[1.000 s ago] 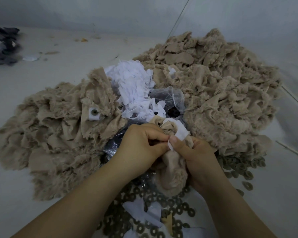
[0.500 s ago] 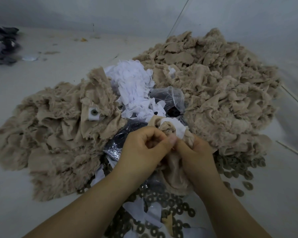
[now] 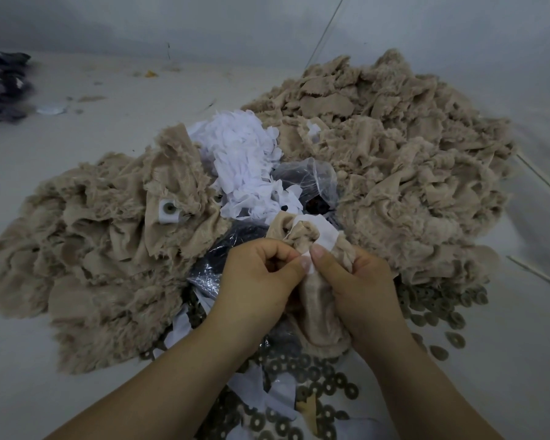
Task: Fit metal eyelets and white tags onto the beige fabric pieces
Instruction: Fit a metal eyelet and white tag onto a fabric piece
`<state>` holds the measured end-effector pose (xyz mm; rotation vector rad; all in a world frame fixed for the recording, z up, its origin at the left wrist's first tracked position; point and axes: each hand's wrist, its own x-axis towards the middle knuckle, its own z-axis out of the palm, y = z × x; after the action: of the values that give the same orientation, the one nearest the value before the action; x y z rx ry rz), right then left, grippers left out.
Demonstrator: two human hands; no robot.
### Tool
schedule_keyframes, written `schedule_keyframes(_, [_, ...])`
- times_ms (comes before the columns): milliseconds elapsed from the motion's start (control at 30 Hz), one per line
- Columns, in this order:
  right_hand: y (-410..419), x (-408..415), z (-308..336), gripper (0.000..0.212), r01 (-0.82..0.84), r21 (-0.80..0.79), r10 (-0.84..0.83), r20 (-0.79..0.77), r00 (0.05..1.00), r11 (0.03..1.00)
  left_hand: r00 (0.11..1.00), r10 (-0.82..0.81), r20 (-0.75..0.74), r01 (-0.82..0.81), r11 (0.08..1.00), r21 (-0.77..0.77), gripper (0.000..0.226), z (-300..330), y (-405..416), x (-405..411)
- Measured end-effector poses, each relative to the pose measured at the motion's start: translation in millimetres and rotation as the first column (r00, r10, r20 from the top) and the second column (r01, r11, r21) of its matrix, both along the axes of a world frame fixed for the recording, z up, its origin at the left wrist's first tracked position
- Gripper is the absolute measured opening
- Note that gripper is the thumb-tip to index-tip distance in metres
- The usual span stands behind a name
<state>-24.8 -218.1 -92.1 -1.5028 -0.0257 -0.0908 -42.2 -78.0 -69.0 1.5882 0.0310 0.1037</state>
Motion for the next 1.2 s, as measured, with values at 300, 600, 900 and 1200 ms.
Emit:
schedule_keyframes(300, [3.9, -2.5, 1.4, 0.032, 0.078, -0.102, -0.066, 0.123, 0.99, 0.992, 0.999, 0.048, 0.011, -0.048, 0.999, -0.011, 0.018, 0.8, -1.6, -0.6])
schedule_keyframes(600, [5.1, -3.1, 1.5, 0.038, 0.149, -0.239, -0.095, 0.221, 0.971, 0.96, 0.998, 0.058, 0.001, -0.058, 0.998, 0.01, 0.017, -2.0, -2.3, 0.0])
schedule_keyframes(900, [5.5, -6.9, 2.5, 0.043, 0.139, -0.242, -0.08, 0.237, 0.968, 0.96, 0.994, 0.099, 0.047, -0.102, 0.992, 0.077, 0.018, -4.5, -4.1, -0.4])
schedule_keyframes(1200, [8.5, -6.3, 1.5, 0.05, 0.149, -0.199, -0.113, 0.185, 0.976, 0.969, 0.99, 0.108, 0.095, -0.118, 0.987, 0.112, 0.019, -8.1, -8.0, -4.3])
